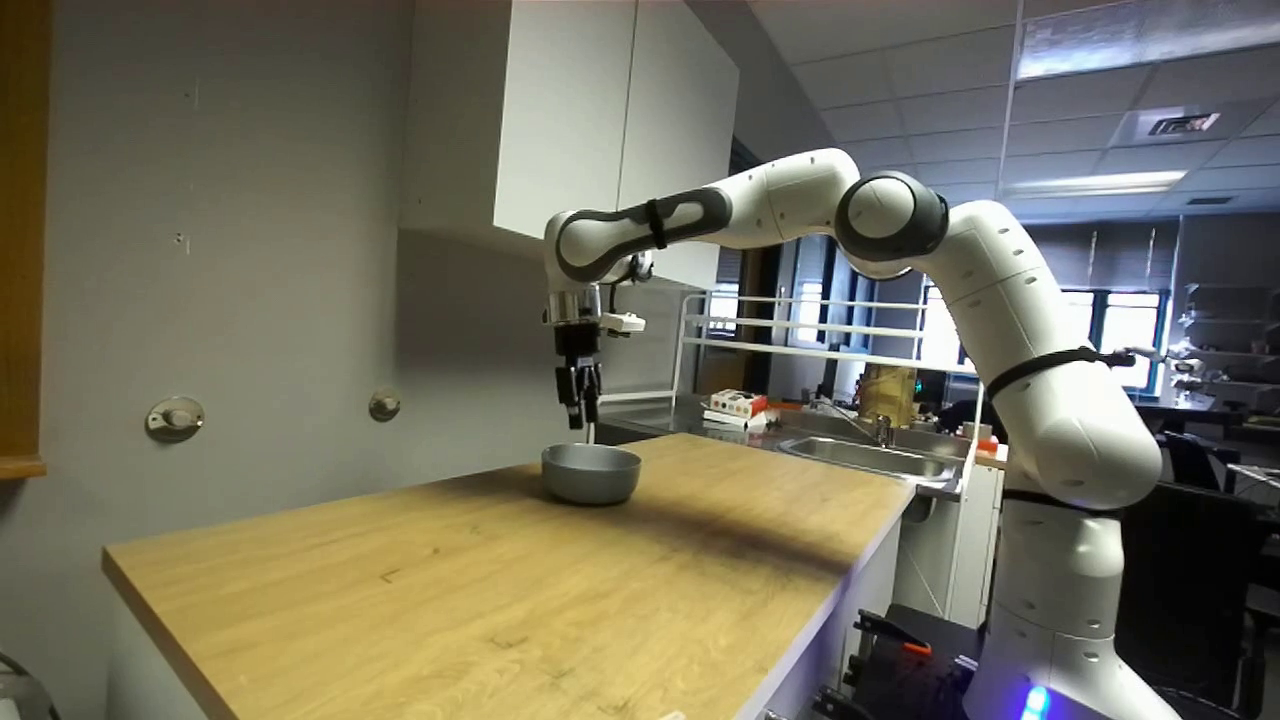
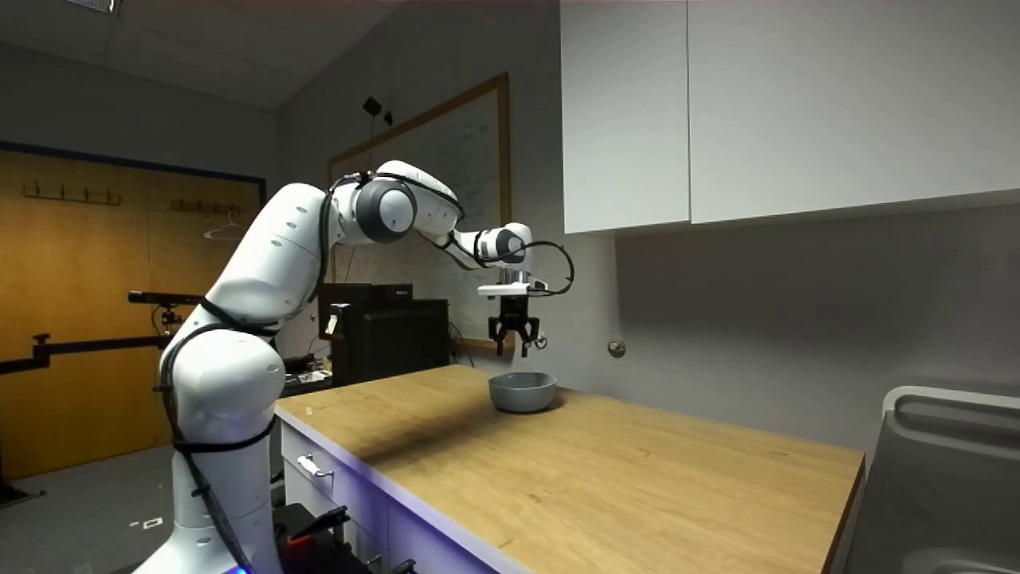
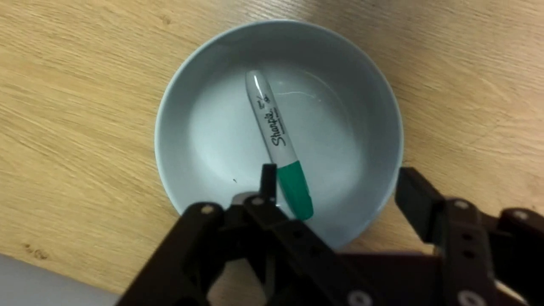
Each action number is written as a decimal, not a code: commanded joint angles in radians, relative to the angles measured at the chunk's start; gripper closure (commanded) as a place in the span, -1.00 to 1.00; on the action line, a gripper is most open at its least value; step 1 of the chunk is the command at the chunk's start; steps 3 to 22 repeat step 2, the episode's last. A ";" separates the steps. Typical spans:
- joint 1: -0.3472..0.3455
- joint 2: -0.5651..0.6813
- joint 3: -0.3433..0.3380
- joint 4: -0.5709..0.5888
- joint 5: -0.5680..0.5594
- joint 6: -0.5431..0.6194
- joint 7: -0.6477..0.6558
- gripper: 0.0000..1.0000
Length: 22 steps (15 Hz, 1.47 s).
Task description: Pick the pen from the table and put it in the bowl
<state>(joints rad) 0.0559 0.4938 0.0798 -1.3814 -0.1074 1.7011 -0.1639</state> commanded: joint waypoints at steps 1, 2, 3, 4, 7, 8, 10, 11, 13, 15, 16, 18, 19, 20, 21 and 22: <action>0.000 -0.002 0.002 0.045 0.019 -0.077 -0.040 -1.00; 0.006 0.000 -0.006 0.016 0.004 -0.034 -0.012 -1.00; 0.006 0.000 -0.006 0.016 0.004 -0.034 -0.012 -1.00; 0.006 0.000 -0.006 0.016 0.004 -0.034 -0.012 -1.00; 0.006 0.000 -0.006 0.016 0.004 -0.034 -0.012 -1.00; 0.006 0.000 -0.006 0.016 0.004 -0.034 -0.012 -1.00; 0.006 0.000 -0.006 0.016 0.004 -0.034 -0.012 -1.00; 0.006 0.000 -0.006 0.016 0.004 -0.034 -0.012 -1.00; 0.006 0.000 -0.006 0.016 0.004 -0.034 -0.012 -1.00; 0.006 0.000 -0.006 0.016 0.004 -0.034 -0.012 -1.00; 0.006 0.000 -0.006 0.016 0.004 -0.034 -0.012 -1.00; 0.006 0.000 -0.006 0.016 0.004 -0.034 -0.012 -1.00; 0.006 0.000 -0.006 0.016 0.004 -0.034 -0.012 -1.00; 0.006 0.000 -0.006 0.016 0.004 -0.034 -0.012 -1.00; 0.006 0.000 -0.006 0.016 0.004 -0.034 -0.012 -1.00; 0.006 0.000 -0.006 0.016 0.004 -0.034 -0.012 -1.00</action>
